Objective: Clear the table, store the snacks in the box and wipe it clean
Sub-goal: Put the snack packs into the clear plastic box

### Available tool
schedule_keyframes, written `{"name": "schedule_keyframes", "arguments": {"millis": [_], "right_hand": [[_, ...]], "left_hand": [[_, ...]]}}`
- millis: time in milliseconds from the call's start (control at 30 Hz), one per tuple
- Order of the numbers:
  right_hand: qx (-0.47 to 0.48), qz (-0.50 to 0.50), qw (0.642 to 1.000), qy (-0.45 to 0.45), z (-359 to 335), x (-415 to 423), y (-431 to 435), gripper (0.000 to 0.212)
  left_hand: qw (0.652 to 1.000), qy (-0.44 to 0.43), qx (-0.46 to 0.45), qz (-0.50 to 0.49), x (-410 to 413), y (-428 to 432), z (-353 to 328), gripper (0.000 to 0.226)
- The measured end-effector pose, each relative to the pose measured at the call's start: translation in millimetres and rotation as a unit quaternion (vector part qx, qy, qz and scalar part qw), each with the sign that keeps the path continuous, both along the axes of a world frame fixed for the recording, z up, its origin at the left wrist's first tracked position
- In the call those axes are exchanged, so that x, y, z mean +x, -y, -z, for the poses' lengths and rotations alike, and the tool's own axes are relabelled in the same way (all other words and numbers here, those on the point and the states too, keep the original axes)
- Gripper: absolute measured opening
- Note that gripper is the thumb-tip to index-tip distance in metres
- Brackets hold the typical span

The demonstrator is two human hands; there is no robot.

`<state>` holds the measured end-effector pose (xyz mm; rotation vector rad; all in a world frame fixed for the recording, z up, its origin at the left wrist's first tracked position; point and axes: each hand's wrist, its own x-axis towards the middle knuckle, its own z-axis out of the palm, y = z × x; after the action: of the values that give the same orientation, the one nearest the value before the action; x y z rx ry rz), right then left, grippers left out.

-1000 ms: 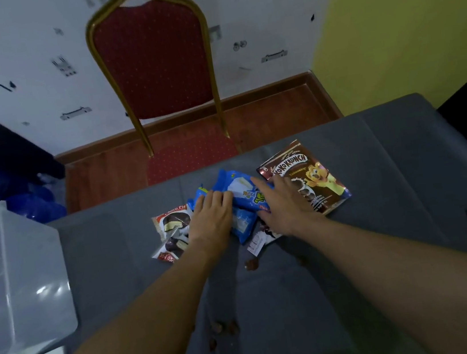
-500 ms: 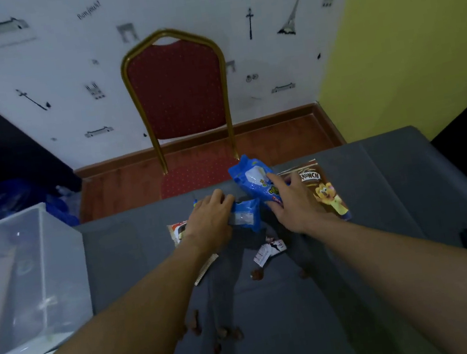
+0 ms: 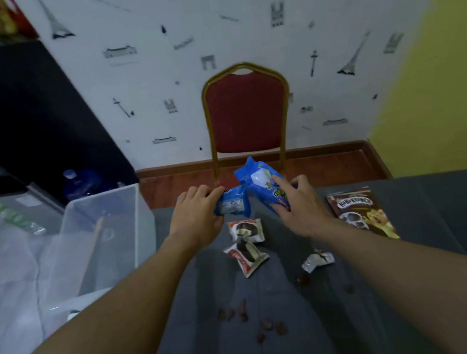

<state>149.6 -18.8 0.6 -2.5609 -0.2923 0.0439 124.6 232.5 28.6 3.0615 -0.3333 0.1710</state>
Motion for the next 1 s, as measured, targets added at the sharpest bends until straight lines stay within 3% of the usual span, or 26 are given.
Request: {"name": "schedule_keyframes", "arguments": {"millis": [333, 567, 733, 1000], "right_hand": [[0.026, -0.101, 0.994, 0.024, -24.3, 4.7, -134.2, 0.070], [0.012, -0.184, 0.982, 0.038, -29.3, 6.8, -224.9, 0.070], [-0.022, -0.222, 0.974, 0.040, -27.3, 9.3, -277.1, 0.067], [-0.114, -0.273, 0.954, 0.055, -10.4, 22.2, -341.4, 0.061]], "left_hand": [[0.988, 0.004, -0.058, -0.141, -53.8, -144.0, -25.4, 0.063], [0.976, -0.027, -0.024, -0.213, -103.8, -230.6, -23.8, 0.063], [0.977, -0.049, -0.050, -0.204, -129.2, -257.5, -10.0, 0.057], [0.993, -0.045, -0.036, -0.103, -143.2, -279.8, 21.7, 0.055]]}}
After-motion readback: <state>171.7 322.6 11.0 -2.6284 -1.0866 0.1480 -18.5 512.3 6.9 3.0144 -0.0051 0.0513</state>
